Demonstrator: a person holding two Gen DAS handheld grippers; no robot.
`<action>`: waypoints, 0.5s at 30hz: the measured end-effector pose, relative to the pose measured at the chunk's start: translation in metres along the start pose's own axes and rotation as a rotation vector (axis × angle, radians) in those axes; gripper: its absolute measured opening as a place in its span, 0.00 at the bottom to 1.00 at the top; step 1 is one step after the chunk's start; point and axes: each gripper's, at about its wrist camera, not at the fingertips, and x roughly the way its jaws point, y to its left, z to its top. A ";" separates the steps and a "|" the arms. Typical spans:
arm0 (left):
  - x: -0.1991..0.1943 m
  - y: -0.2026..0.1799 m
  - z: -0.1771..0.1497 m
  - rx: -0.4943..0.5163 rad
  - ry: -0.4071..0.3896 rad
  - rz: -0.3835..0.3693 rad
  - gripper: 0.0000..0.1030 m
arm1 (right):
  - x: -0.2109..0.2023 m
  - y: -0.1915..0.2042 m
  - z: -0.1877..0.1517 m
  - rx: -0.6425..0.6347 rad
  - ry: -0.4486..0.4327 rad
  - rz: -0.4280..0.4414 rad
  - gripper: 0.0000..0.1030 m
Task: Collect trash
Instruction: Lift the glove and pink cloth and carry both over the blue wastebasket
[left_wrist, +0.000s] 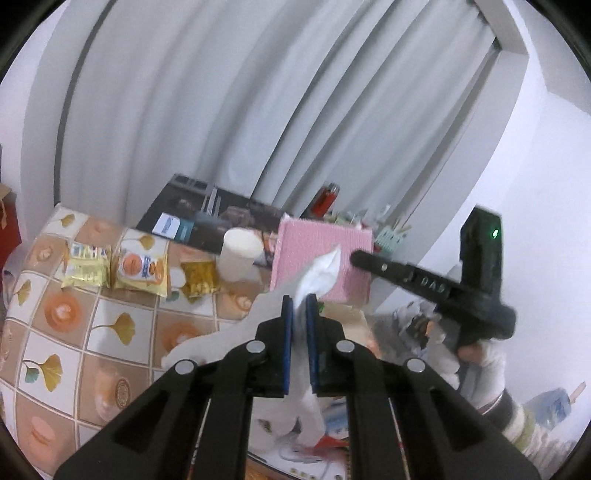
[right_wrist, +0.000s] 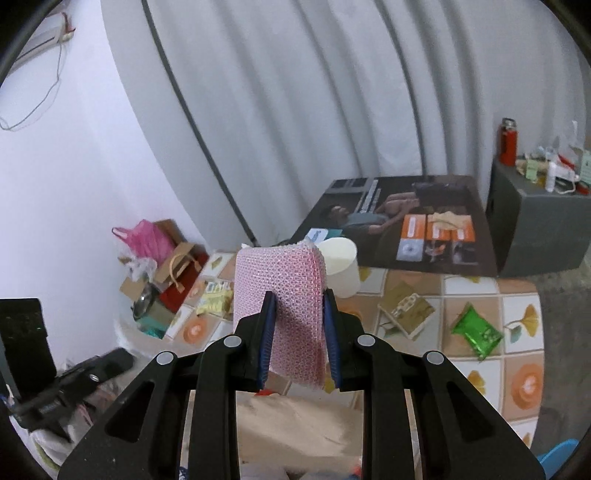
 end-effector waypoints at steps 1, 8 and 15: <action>-0.005 -0.003 0.001 -0.003 -0.007 0.001 0.07 | -0.003 -0.002 -0.001 0.008 -0.006 -0.005 0.22; -0.029 -0.023 0.001 0.002 -0.016 -0.016 0.07 | -0.043 -0.014 -0.001 0.071 -0.065 -0.002 0.22; -0.047 -0.062 0.000 0.051 -0.025 -0.061 0.07 | -0.116 -0.038 -0.019 0.139 -0.162 0.026 0.23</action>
